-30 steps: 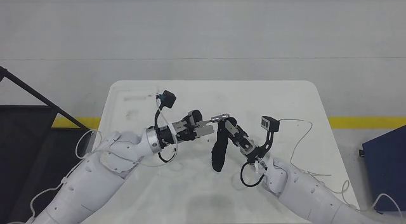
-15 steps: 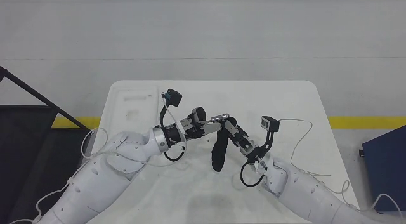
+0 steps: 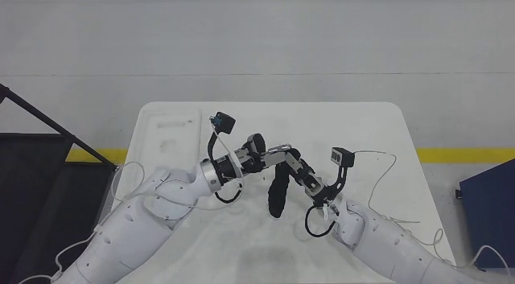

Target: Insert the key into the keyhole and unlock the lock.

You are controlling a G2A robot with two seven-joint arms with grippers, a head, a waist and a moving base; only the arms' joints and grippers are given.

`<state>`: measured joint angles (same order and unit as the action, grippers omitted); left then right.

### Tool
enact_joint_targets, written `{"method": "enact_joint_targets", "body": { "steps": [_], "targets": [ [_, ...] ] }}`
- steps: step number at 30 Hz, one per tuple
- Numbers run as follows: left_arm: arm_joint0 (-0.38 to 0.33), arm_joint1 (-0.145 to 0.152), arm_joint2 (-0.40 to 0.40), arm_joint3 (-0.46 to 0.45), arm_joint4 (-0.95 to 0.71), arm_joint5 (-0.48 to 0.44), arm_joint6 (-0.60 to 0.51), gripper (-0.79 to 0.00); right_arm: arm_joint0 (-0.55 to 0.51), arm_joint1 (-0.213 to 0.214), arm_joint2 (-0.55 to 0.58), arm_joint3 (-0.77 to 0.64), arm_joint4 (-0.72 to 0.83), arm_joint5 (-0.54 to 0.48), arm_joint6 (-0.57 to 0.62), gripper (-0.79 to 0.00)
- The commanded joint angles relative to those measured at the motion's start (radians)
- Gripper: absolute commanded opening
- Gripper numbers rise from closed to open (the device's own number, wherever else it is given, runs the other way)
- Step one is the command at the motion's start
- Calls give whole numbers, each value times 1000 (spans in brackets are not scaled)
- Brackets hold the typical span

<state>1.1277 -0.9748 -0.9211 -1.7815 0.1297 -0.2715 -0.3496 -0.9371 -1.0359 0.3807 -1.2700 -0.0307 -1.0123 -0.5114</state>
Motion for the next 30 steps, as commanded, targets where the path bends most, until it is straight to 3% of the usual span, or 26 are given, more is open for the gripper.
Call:
{"method": "enact_joint_targets", "body": {
  "steps": [1,23,30],
  "targets": [
    [1,-3,-2,7,0,-2,4,0,0,0,0,0,0,0,0,-785],
    [61,-6,-98,-4,-35,-11,-82,0,0,0,0,0,0,0,0,-785],
    [86,-6,-119,-27,-14,1,-97,0,-45,1,78,-26,-36,121,34,-785]
  ]
}}
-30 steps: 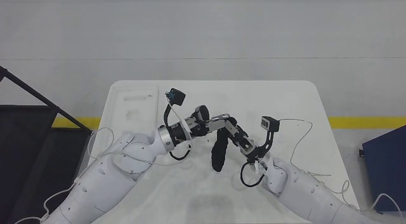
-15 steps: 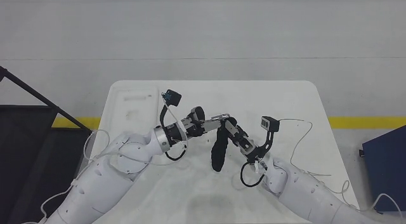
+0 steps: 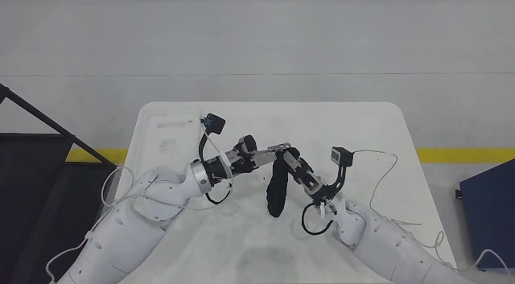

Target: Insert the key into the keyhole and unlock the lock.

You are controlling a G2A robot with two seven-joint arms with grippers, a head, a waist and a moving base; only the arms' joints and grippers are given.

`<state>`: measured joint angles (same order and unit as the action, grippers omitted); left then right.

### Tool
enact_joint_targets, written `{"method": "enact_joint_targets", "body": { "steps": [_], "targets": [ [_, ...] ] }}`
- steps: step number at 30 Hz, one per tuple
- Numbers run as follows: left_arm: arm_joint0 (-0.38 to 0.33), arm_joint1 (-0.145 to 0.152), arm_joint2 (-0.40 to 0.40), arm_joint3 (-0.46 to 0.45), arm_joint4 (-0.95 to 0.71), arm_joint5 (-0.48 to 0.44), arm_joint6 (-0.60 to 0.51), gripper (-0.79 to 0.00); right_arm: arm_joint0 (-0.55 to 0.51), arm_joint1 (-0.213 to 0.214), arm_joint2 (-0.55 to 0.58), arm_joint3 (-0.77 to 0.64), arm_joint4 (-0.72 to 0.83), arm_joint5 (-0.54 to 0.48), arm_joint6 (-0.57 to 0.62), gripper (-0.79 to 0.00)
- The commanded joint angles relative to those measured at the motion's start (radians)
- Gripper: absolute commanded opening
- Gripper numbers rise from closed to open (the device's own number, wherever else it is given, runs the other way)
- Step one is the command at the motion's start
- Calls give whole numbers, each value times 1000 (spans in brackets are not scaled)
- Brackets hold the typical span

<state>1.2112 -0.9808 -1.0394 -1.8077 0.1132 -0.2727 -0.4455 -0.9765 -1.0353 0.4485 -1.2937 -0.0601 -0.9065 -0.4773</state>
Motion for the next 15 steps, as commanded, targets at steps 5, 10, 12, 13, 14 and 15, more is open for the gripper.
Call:
{"method": "enact_joint_targets", "body": {
  "steps": [5,10,12,13,14,15],
  "targets": [
    [10,-4,-6,-7,17,17,-6,0,-50,5,78,-50,-75,75,1,-785],
    [12,-7,-17,1,45,40,3,0,-90,9,132,-82,-120,118,24,-785],
    [11,-8,-25,6,44,50,5,0,-102,10,149,-90,-128,129,34,-785],
    [12,-8,-28,6,46,51,0,0,-111,10,161,-96,-135,140,43,-785],
    [12,-9,-30,6,46,52,-5,0,-116,10,169,-101,-141,146,52,-785],
    [13,-9,-31,7,43,54,-7,0,-121,10,173,-105,-144,150,58,-785]
  ]
}}
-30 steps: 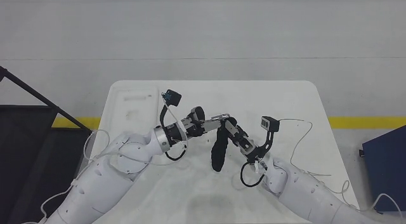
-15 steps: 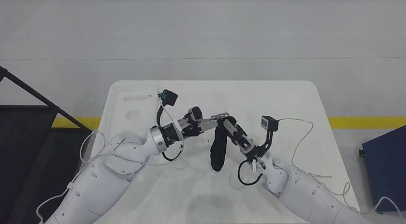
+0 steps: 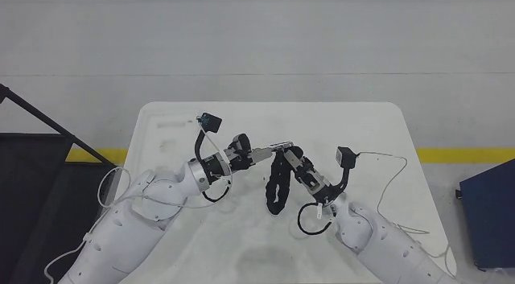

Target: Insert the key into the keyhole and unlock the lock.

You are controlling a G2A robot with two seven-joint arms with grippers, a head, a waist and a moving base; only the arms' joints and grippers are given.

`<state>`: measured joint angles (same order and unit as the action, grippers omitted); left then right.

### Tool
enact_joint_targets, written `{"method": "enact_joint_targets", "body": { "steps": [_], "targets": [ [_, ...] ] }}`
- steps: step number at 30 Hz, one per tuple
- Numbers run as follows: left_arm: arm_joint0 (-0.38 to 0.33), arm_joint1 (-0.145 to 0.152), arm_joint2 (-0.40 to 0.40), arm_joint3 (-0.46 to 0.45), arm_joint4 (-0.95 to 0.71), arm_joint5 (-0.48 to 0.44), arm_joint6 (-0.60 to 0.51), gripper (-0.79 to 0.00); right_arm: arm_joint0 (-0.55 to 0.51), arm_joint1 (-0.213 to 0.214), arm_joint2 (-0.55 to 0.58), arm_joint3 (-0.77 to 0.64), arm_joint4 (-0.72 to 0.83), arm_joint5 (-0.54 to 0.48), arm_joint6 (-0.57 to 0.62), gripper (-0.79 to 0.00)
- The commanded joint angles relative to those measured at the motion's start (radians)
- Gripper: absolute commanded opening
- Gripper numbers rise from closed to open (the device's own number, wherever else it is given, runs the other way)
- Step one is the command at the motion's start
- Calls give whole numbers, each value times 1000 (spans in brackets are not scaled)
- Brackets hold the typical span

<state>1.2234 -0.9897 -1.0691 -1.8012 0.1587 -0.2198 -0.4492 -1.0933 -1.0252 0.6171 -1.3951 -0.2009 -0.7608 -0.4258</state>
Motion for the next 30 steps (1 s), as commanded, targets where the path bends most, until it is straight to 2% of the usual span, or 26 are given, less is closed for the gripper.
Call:
{"method": "enact_joint_targets", "body": {
  "steps": [1,19,27,30],
  "targets": [
    [1,-1,-2,0,-7,1,-9,0,-10,-2,10,-11,-6,8,13,-785],
    [-2,-24,35,8,31,15,-10,0,-52,-46,64,-24,-68,53,110,-785],
    [3,-26,7,12,41,13,-13,0,-72,-55,125,1,-68,37,112,-785],
    [16,-25,-4,9,69,-26,1,0,-83,-54,151,3,-69,26,116,-785]
  ]
}}
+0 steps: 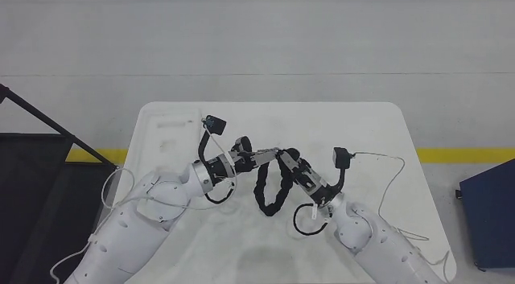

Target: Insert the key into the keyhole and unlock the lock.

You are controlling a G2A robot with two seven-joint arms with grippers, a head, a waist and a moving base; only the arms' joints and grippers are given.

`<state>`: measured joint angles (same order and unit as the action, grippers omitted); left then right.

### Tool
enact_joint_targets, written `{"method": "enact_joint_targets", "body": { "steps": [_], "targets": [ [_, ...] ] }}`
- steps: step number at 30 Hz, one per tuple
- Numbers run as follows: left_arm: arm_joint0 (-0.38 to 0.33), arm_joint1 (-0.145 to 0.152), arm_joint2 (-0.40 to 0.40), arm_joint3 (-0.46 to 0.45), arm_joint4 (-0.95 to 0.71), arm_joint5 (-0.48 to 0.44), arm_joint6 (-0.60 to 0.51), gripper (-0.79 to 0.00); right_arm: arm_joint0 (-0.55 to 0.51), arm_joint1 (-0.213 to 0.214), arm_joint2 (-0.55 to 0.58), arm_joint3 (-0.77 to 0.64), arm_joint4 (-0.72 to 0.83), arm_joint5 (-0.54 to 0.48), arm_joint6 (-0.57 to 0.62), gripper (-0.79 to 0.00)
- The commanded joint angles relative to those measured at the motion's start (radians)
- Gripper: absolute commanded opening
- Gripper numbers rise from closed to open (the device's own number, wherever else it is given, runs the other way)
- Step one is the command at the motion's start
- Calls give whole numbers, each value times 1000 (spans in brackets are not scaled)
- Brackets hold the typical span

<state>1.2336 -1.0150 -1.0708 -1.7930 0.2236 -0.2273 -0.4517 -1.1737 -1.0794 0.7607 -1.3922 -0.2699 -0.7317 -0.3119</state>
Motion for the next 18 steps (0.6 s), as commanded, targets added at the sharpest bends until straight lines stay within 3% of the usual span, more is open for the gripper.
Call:
{"method": "enact_joint_targets", "body": {
  "steps": [1,6,18],
  "targets": [
    [13,1,-8,7,-6,-37,1,0,-8,1,17,1,1,-8,5,-785],
    [23,2,-20,17,-24,-90,-34,0,-27,-2,45,-4,15,-34,28,-785],
    [25,-3,-40,40,-38,-113,-38,0,-41,-23,69,7,143,-149,103,-785]
  ]
}}
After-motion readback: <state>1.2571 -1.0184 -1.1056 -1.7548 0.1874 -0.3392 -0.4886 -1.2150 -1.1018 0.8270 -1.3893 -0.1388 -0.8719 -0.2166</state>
